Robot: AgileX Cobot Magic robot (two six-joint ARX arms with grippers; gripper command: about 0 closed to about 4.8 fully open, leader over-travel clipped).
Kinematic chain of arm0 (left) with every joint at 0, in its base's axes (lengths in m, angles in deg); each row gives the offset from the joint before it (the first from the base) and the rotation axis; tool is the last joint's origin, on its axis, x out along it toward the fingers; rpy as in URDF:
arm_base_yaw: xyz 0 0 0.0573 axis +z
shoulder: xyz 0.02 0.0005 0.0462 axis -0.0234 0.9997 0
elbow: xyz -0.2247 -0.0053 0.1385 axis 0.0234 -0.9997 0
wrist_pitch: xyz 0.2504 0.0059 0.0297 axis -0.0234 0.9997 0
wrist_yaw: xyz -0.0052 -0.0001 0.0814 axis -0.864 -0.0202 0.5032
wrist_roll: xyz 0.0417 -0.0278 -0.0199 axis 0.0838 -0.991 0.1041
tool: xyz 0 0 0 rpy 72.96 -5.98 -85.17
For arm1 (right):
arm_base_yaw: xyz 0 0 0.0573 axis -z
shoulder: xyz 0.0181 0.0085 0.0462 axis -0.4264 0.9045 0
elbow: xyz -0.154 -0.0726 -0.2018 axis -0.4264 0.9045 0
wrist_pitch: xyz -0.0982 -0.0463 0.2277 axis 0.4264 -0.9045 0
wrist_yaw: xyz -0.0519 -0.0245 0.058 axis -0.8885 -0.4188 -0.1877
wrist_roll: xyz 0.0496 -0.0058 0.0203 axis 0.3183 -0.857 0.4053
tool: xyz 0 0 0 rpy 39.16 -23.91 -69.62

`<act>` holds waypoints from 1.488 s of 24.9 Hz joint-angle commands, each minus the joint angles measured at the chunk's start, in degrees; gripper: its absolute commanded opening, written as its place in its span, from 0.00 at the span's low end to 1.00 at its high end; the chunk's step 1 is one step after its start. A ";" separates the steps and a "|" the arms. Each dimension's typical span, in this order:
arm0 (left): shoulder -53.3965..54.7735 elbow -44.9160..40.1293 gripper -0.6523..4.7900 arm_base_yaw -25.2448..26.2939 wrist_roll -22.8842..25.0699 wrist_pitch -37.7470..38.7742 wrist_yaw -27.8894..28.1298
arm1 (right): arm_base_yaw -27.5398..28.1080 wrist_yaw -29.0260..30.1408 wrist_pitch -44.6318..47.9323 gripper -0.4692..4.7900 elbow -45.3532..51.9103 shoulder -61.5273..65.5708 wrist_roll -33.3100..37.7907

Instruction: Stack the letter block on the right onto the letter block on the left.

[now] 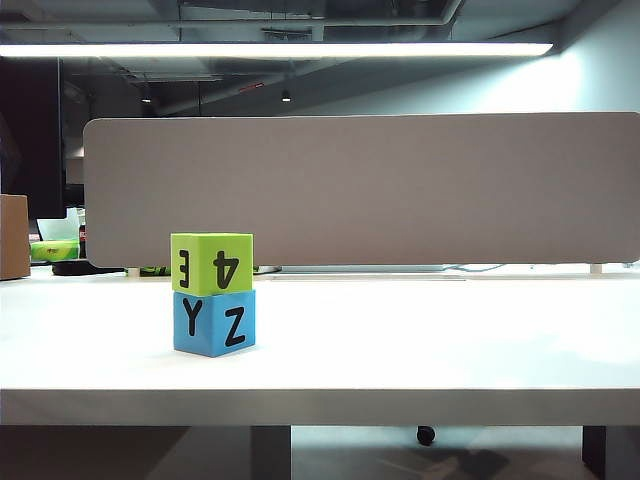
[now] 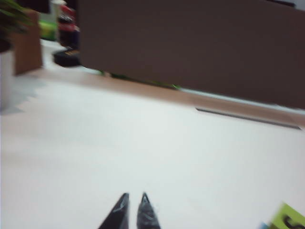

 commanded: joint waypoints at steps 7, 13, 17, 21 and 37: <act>-9.97 -5.77 0.17 0.02 2.78 -6.58 3.39 | -5.51 -6.62 0.74 0.08 -0.04 -6.49 -4.09; -9.90 -10.58 0.17 0.42 2.75 -7.26 3.85 | -11.19 -14.91 0.28 0.08 4.46 -14.56 -5.35; -9.90 -13.73 0.17 0.35 1.84 -8.57 3.58 | -15.43 -23.08 0.57 0.08 12.61 -22.23 -4.72; -9.90 -16.02 0.17 0.37 1.75 -10.16 3.61 | -20.48 -30.73 3.37 0.08 23.69 -31.43 -0.37; -9.90 -16.02 0.17 0.37 3.02 -6.25 3.63 | -27.39 -44.76 18.16 0.10 77.92 -53.51 9.40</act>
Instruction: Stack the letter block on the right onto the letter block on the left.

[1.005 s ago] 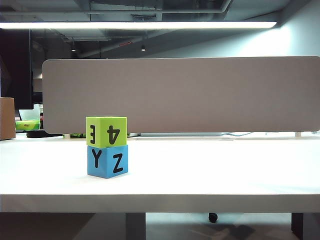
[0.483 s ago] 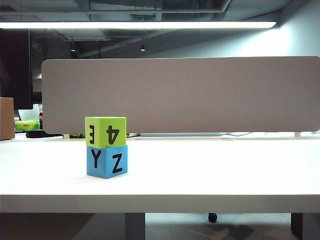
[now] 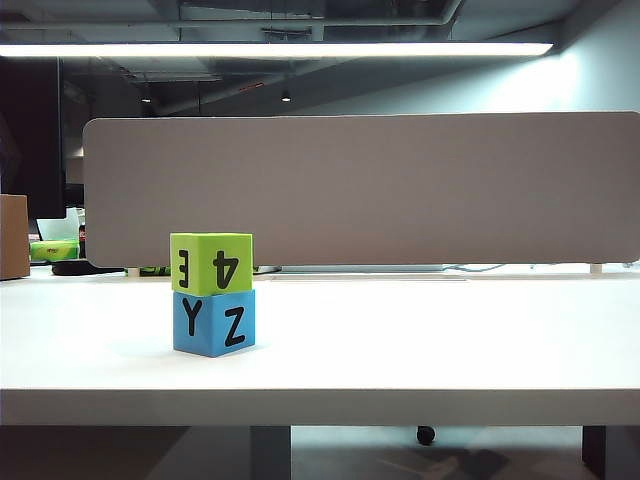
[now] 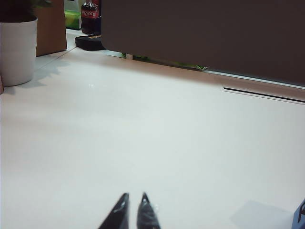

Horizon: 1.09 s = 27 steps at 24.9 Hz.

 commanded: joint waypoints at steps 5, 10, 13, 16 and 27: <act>0.07 0.31 0.17 -0.04 0.46 -0.33 -0.22 | -0.15 0.15 -6.47 0.11 7.15 0.85 0.11; 0.07 0.31 0.17 -0.04 0.46 -0.35 -0.24 | 0.37 -4.42 -3.56 0.11 7.67 1.33 0.11; 0.07 0.31 0.17 -0.04 0.46 -0.35 -0.24 | 4.94 -4.07 10.84 0.11 11.82 1.03 0.11; 0.07 0.31 0.17 -0.04 0.46 -0.33 -0.24 | 12.24 4.02 26.49 0.11 17.62 0.20 0.07; 0.07 0.31 0.17 -0.02 0.46 -0.35 -0.22 | 65.88 55.93 42.88 0.08 34.58 -24.59 1.92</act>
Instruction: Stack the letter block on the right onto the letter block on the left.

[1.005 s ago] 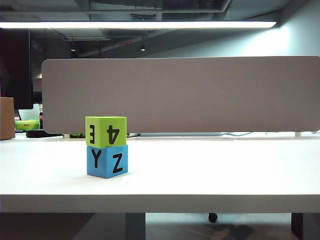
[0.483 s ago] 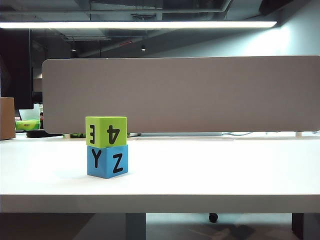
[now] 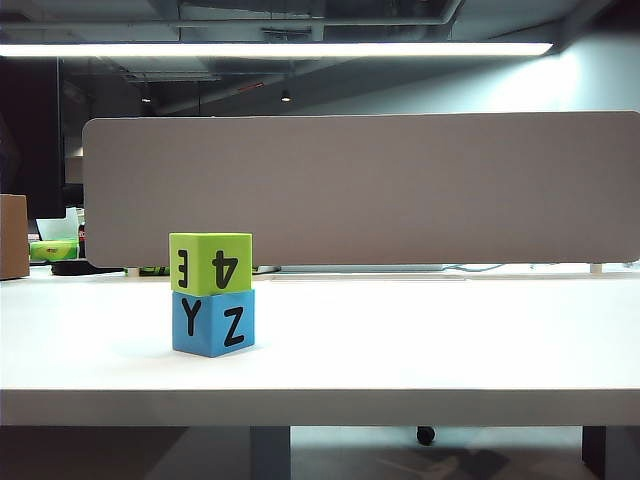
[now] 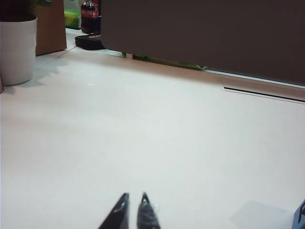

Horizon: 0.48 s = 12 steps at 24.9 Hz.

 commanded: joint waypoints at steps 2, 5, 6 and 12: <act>0.07 0.31 0.17 0.00 0.44 -0.42 -0.22 | 11.13 1.64 -7.43 0.08 0.96 -10.21 -0.48; 0.07 0.31 0.17 0.02 0.44 -0.44 -0.22 | 17.86 1.86 -11.47 0.08 2.73 -17.00 0.81; 0.07 0.31 0.17 0.02 0.44 -0.39 -0.20 | 19.17 1.84 -11.39 0.08 3.56 -18.40 1.36; 0.07 0.31 0.17 0.00 0.44 -0.44 -0.22 | 19.78 1.44 -10.99 0.08 11.65 -23.93 2.86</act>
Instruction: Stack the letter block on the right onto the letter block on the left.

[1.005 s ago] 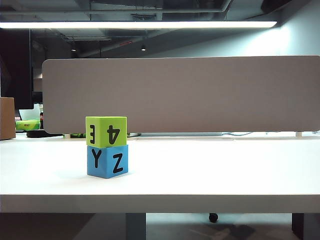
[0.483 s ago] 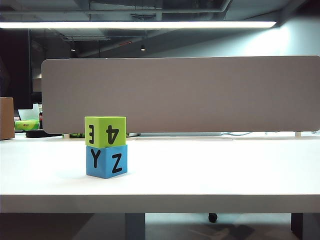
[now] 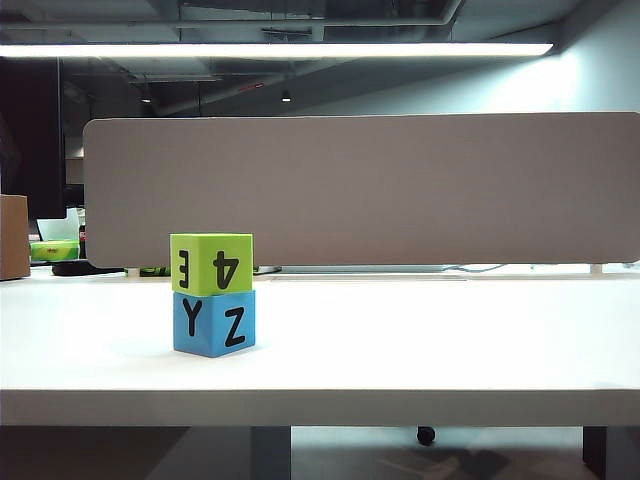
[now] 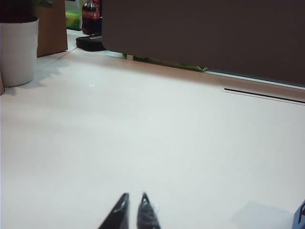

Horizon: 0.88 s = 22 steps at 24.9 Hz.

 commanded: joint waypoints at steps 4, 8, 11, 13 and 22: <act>0.09 0.31 0.17 -0.02 0.44 -0.37 -0.24 | -4.37 -1.51 -4.28 0.08 3.80 -0.07 0.24; 0.09 0.31 0.17 -0.02 0.44 -0.35 -0.24 | -5.55 -2.49 -15.65 0.08 3.80 -0.07 0.26; 0.09 0.31 0.17 -0.04 0.42 -0.33 -0.22 | -5.55 -2.71 -17.14 0.08 3.72 0.04 0.26; 0.09 0.31 0.17 -0.04 0.44 -0.35 -0.24 | -5.55 -2.71 -17.14 0.08 3.74 0.02 0.24; 0.09 0.31 0.17 -0.04 0.50 -0.28 -0.22 | -5.55 -2.71 -17.14 0.08 3.74 0.02 0.24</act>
